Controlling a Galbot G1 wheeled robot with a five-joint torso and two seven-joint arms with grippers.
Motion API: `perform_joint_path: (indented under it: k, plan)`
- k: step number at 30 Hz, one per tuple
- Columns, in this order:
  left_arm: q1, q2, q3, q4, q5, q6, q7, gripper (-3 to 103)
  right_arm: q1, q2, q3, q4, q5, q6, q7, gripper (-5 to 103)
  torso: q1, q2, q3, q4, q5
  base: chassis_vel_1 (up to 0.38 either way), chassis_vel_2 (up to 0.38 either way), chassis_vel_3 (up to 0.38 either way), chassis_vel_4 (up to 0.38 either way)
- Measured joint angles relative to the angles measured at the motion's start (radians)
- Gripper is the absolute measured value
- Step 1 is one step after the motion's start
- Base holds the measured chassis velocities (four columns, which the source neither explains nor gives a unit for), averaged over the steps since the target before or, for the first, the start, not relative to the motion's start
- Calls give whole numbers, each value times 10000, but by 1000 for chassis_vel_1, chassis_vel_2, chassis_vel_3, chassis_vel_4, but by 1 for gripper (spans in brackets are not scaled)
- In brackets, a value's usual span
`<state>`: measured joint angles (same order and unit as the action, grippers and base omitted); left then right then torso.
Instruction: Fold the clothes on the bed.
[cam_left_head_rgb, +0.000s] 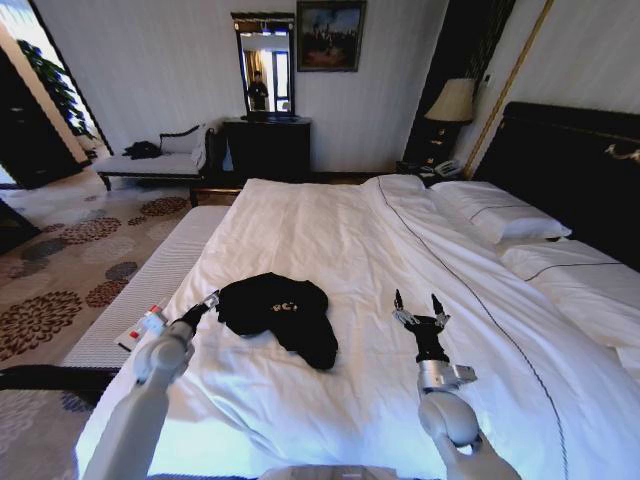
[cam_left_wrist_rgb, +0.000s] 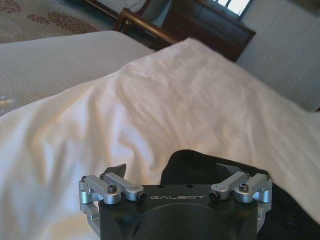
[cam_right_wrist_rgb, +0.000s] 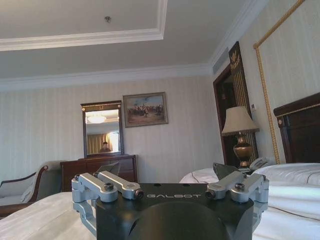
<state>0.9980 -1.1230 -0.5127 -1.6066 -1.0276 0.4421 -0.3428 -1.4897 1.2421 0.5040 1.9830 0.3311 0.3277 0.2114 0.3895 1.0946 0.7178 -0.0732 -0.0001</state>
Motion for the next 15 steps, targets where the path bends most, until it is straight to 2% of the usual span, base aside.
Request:
perform_joint_path:
  k: [7, 15]
  plan:
    - [-2136, 1, 1028, 1804, 76, 249, -175, 100, 63, 193, -65, -243, -109, 169, -18, 100, -2, 1, -3, -4, 3, 0, 0, 0, 0]
    - [-3089, -256, 1357, 3108, -4, 998, -408, 100, 216, 266, -184, -491, -159, 203, -24, 100, -2, 0, -2, -2, 1, 0, 0, 0, 0]
